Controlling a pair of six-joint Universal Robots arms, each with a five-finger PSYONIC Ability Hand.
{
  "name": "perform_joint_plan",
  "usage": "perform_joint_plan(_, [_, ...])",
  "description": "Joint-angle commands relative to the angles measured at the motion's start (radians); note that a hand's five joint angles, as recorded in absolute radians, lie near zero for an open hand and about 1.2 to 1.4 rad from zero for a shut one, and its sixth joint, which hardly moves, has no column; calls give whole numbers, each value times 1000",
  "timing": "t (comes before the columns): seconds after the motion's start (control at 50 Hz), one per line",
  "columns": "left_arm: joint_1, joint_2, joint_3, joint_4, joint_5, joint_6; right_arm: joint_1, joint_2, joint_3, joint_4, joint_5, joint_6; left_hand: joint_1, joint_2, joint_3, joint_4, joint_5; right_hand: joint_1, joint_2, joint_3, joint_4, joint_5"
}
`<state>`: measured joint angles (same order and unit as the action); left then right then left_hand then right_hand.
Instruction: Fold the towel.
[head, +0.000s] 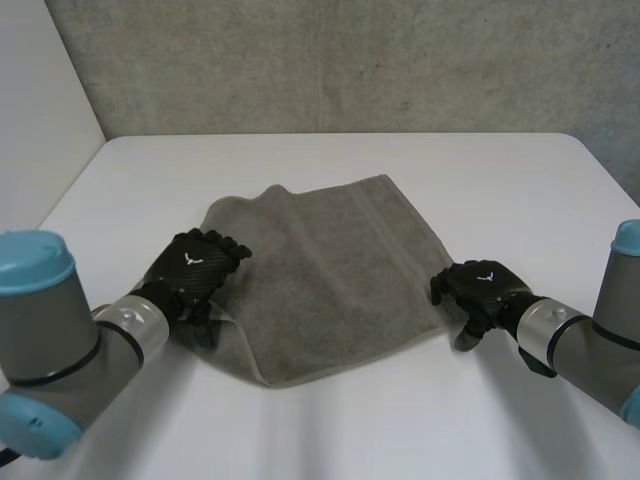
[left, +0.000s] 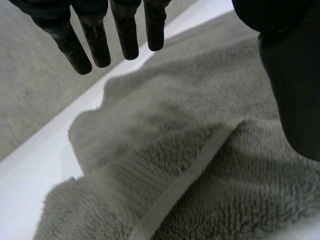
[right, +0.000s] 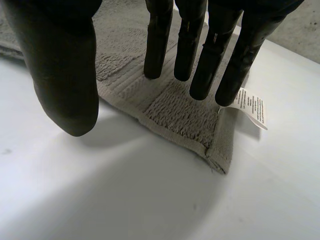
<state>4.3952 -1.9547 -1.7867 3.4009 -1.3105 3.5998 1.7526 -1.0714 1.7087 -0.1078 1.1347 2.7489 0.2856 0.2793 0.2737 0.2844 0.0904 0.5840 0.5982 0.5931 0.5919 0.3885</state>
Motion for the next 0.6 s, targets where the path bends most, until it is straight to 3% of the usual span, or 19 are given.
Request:
perform_joint_plan(0.02, [4,-88,102,-64,-4,13,7,11,-6,-64,4,45,-31,-25,-19,-30,-10,-18,-32,-27,-25,3])
perform_joint_plan(0.38, [9,-115,155,-69,-7,13,8,77,-75,-69,19,60,-5,2,7,-3,16,-21,-35,-30,-28,1])
perform_joint_plan(0.48, [20,-110,156,-77,-7,13,7,27,-31,-47,7,60,4,11,16,5,25,-219,-234,-228,-227,-198])
perform_joint_plan(0.6, [24,-115,168,-126,-3,14,5,-7,6,-39,-12,61,4,11,16,5,25,-250,-264,-259,-257,-228])
